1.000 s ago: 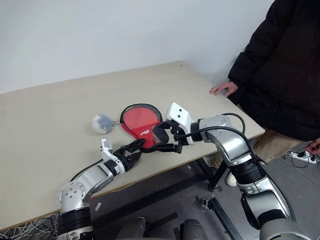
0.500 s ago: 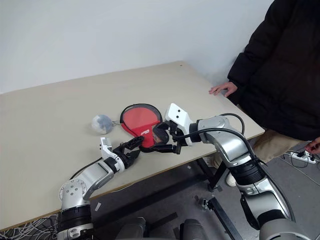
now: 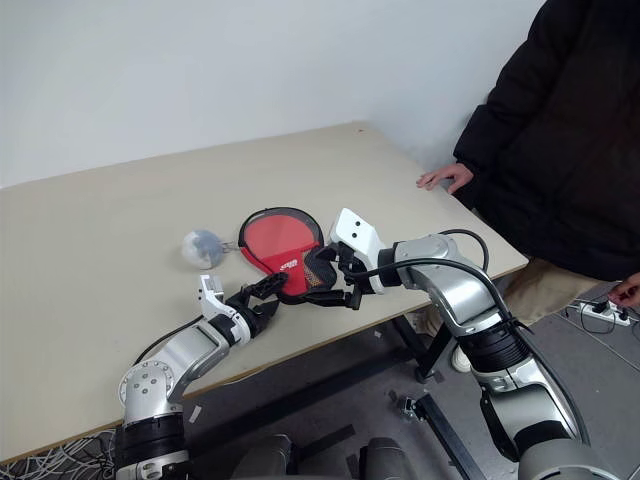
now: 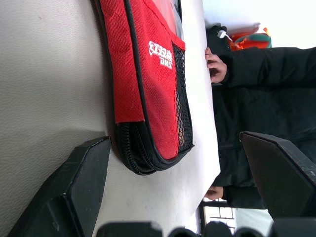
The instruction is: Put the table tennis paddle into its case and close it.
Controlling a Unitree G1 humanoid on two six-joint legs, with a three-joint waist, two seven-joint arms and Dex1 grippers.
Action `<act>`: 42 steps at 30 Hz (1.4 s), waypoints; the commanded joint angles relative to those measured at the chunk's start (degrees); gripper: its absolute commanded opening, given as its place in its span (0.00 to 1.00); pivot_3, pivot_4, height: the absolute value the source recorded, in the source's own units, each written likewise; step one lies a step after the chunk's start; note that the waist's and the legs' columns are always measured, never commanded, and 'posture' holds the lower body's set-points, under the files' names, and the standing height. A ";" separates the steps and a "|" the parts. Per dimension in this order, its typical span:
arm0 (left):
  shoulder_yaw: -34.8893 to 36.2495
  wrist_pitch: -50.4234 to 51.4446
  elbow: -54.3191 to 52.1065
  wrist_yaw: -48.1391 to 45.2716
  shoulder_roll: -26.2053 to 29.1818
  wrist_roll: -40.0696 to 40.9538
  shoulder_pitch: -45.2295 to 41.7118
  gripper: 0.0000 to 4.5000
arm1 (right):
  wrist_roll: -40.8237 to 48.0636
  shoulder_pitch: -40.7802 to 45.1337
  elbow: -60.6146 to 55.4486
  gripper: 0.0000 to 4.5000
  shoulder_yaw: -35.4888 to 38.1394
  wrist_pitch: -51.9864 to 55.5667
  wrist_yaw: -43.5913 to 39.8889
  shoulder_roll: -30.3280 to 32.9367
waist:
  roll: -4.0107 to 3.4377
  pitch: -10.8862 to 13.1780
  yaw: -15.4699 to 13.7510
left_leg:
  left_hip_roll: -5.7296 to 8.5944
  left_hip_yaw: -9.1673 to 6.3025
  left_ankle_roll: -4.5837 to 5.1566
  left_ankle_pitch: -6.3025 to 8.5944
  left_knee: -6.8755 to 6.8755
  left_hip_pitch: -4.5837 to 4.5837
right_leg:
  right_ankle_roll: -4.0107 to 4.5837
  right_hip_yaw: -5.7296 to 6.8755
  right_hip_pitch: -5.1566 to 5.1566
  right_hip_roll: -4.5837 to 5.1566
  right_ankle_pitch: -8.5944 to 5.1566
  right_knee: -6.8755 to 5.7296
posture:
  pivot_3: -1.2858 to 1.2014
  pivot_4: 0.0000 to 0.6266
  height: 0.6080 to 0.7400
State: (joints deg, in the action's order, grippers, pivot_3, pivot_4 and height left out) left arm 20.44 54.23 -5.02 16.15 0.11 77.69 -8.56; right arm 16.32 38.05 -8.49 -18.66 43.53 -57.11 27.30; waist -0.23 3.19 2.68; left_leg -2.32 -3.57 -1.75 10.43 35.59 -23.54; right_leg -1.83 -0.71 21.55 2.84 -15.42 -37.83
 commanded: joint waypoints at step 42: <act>0.67 -3.92 9.31 -3.23 -3.30 -4.99 -5.34 0.15 | 0.49 2.26 -0.15 1.00 0.04 -1.46 0.97 -0.86 | 0.18 0.12 -0.03 | 0.33 -0.24 -0.07 0.01 -0.34 -0.05 | -0.20 -0.11 -0.01 0.10 -0.03 0.17 | 0.52 0.00 1.00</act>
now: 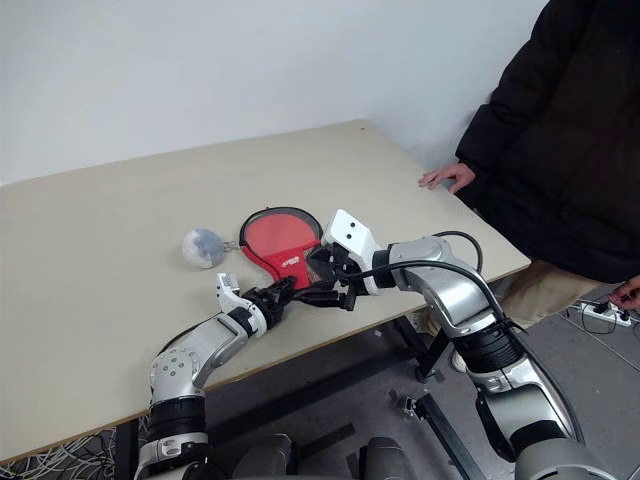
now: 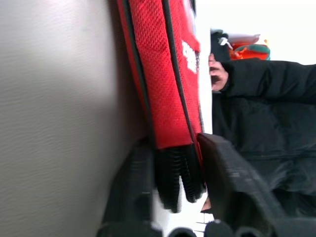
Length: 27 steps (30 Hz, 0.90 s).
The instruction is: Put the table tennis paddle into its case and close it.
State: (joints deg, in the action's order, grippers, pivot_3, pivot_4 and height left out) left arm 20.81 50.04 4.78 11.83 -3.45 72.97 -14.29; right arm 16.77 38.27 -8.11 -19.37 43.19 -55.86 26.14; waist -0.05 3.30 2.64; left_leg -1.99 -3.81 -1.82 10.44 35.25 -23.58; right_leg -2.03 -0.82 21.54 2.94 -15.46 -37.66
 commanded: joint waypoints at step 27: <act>0.66 -0.06 -12.22 8.30 2.68 10.91 10.30 0.02 | -1.05 3.27 2.68 1.00 0.30 -2.35 -0.10 -1.36 | 0.03 0.01 0.19 | 0.00 0.04 0.13 -0.09 -0.23 0.02 | -0.03 -0.17 0.13 -0.03 -0.15 0.02 | 0.52 0.00 1.00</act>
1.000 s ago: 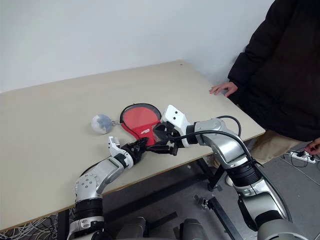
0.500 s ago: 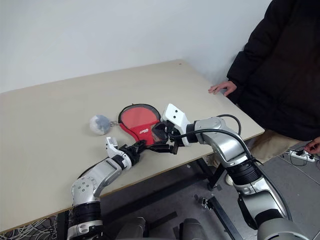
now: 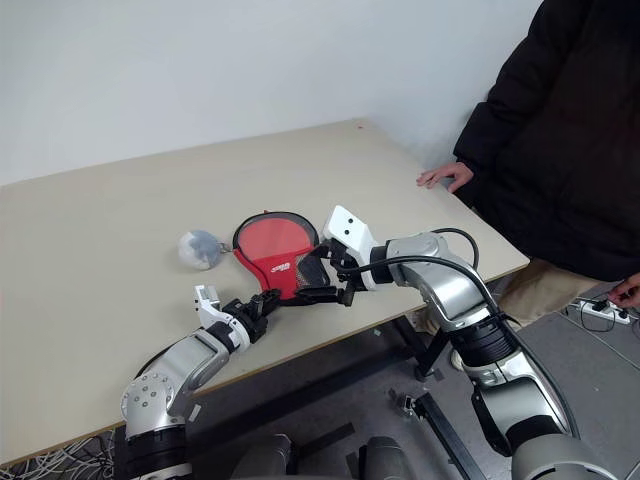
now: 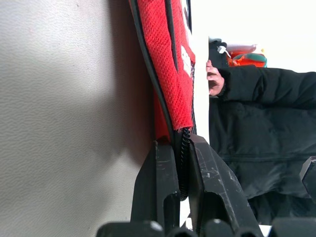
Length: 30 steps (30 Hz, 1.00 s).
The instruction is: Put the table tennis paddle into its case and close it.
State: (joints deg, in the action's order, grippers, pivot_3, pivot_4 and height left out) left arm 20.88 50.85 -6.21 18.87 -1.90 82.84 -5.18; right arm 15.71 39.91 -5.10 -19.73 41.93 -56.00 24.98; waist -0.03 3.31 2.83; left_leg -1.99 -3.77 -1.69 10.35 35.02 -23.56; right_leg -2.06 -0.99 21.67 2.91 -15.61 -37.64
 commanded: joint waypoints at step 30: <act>-13.47 -9.13 -29.42 10.98 20.55 30.04 37.34 0.02 | -0.55 1.53 1.09 1.00 -0.14 -2.38 -0.42 -0.37 | 0.04 0.04 -0.16 | 0.00 0.37 -0.31 0.20 -0.12 -0.04 | 0.09 -0.42 0.43 0.13 -0.04 0.01 | 0.52 0.00 1.00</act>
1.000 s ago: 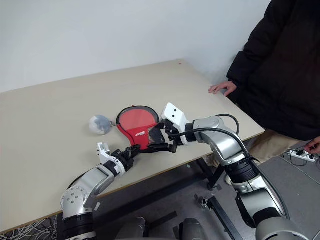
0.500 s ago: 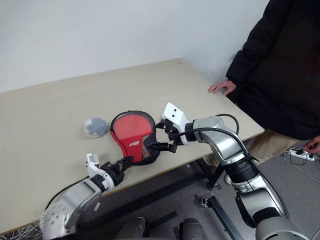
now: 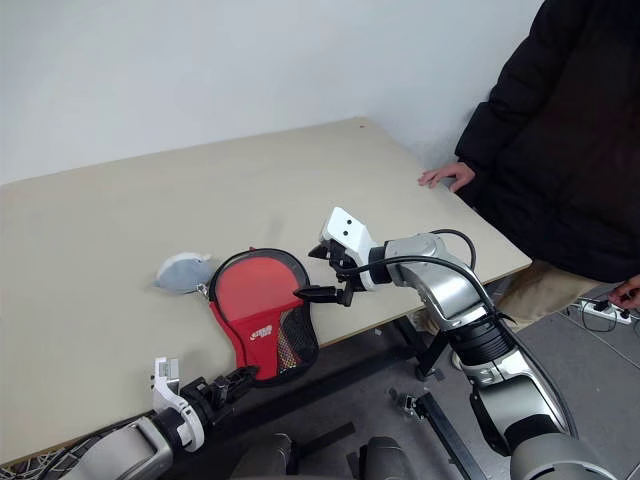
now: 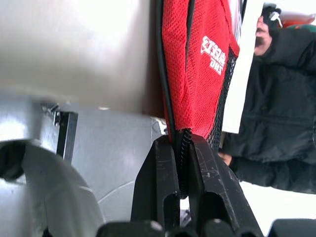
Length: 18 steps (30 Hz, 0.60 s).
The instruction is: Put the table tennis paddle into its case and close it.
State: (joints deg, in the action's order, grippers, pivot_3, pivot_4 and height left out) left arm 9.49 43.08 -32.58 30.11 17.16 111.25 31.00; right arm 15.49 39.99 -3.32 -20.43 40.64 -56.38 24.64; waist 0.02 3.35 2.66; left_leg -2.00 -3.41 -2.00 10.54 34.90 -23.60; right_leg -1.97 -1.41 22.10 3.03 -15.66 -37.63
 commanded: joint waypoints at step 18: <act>-4.10 -4.52 -4.15 -7.39 11.03 0.92 6.48 0.02 | -0.61 1.62 0.40 1.00 0.09 -1.69 0.38 -0.69 | -0.01 0.01 0.03 | -0.01 0.45 -0.02 0.04 -0.07 -0.05 | -0.01 -0.41 0.26 0.01 0.00 0.00 | 0.52 0.00 1.00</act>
State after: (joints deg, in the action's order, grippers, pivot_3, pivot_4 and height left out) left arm 5.54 38.47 -35.99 23.91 27.32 112.22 37.66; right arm 15.26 39.99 -2.73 -20.93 40.09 -56.28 24.22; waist 0.01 3.36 2.70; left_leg -2.01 -2.94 -2.03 10.58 34.83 -23.65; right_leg -1.98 -1.84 22.38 3.04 -15.66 -37.63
